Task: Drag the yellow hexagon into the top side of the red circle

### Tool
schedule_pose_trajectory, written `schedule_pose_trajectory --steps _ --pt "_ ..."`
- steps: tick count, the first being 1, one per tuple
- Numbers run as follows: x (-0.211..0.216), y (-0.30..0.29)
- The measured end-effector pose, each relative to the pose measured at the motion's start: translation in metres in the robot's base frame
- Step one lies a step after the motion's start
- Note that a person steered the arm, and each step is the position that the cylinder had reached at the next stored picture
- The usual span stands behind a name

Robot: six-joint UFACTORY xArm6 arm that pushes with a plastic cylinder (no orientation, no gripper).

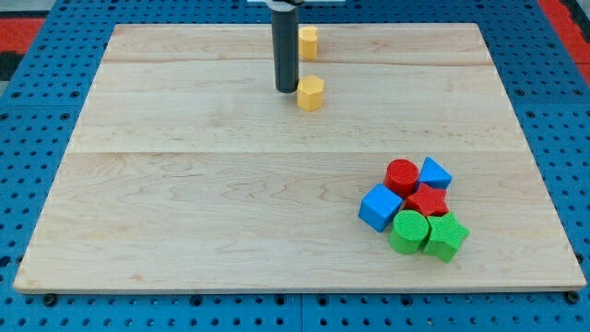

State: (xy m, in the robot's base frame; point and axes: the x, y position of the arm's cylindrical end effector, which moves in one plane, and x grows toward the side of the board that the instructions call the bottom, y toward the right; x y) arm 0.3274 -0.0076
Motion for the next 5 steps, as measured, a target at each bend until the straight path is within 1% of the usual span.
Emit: schedule_pose_trajectory --steps 1,2,3,4,5 --pt "0.006 0.032" --pt "0.055 0.071" --pt "0.087 0.096" --pt "0.072 0.084" --pt "0.072 0.096"
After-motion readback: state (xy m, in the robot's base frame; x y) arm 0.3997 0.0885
